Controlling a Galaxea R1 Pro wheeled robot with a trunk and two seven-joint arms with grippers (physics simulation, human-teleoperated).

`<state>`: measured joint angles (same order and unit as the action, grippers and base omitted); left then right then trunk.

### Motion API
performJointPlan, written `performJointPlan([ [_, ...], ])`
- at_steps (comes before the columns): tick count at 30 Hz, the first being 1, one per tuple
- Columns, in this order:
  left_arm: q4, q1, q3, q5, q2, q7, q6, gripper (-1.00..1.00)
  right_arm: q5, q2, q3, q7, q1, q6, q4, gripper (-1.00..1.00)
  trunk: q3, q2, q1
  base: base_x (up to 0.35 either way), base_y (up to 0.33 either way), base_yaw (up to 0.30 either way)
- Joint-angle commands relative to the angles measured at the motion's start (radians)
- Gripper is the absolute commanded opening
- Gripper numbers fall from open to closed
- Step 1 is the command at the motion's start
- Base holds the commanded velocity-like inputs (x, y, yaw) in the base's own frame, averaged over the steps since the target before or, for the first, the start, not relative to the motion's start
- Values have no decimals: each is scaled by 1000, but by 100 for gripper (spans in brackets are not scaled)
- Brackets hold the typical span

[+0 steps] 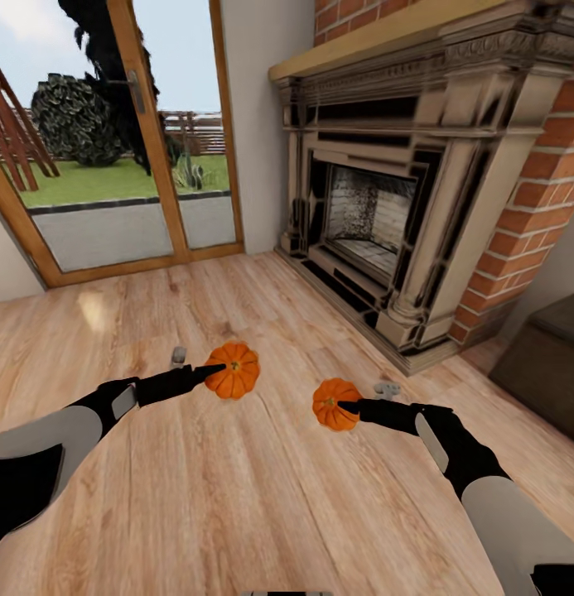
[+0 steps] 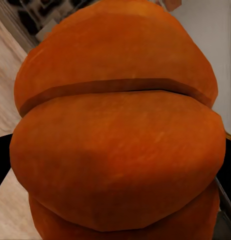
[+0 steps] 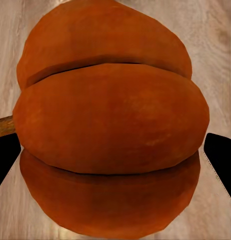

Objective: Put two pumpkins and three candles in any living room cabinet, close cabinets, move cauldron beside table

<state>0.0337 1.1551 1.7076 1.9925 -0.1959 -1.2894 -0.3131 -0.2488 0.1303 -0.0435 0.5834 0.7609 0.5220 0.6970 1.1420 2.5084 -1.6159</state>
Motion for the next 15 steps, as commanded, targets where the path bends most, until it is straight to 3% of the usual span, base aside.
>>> performJointPlan([
  [1, 0, 0, -3, 0, 1, 0, 0, -100, 2, 0, -1, 0, 0, 0, 0, -100, -4, 0, 0, 0, 0, -199],
  [15, 0, 0, -2, -1, -2, 0, 0, -100, 2, 0, -3, 0, 0, 0, -1, -100, -69, -4, 7, 0, 0, -263],
])
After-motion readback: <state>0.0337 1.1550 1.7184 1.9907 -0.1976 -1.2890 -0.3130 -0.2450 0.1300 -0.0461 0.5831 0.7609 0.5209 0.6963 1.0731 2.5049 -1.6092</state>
